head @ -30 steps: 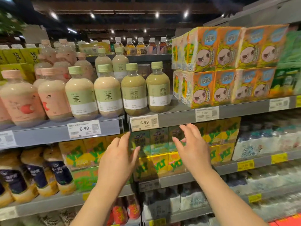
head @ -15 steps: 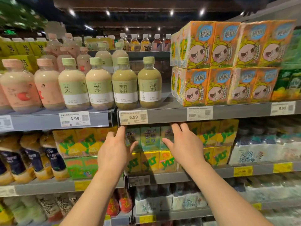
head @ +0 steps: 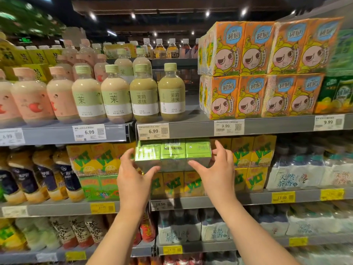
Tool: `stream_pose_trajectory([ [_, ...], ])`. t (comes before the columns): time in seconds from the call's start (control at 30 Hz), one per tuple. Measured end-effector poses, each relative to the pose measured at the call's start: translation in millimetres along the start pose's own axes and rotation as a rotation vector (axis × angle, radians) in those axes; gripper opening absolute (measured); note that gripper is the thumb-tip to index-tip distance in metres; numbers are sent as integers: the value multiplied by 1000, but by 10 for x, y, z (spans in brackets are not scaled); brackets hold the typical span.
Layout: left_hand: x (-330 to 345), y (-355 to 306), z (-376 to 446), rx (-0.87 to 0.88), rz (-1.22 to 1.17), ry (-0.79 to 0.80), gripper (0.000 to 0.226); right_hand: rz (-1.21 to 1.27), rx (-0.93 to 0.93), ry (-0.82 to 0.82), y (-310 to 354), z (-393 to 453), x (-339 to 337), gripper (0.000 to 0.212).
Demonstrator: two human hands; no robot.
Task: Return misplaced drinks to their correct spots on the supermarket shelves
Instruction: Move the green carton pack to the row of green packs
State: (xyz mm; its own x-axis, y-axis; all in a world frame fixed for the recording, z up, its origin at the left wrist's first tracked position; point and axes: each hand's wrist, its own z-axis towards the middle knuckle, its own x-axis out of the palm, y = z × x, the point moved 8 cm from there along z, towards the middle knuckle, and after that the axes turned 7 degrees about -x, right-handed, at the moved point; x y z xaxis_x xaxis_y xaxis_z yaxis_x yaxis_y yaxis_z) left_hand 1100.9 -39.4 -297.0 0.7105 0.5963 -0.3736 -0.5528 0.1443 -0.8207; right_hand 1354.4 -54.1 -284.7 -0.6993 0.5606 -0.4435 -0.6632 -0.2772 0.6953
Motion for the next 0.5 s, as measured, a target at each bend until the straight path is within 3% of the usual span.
stream_pose_trajectory([
  [0.03,-7,28,28,-34,0,-3,81,-4,29,24,-34,-4,21,88],
  [0.17,5,-22,53,58,76,37,30,-30,75,74,-82,-37,69,85],
  [0.43,-71,25,3,60,65,69,53,50,155,83,-41,-196,146,75],
  [0.5,-143,-27,-23,29,-36,70,34,68,138,46,12,-213,87,75],
])
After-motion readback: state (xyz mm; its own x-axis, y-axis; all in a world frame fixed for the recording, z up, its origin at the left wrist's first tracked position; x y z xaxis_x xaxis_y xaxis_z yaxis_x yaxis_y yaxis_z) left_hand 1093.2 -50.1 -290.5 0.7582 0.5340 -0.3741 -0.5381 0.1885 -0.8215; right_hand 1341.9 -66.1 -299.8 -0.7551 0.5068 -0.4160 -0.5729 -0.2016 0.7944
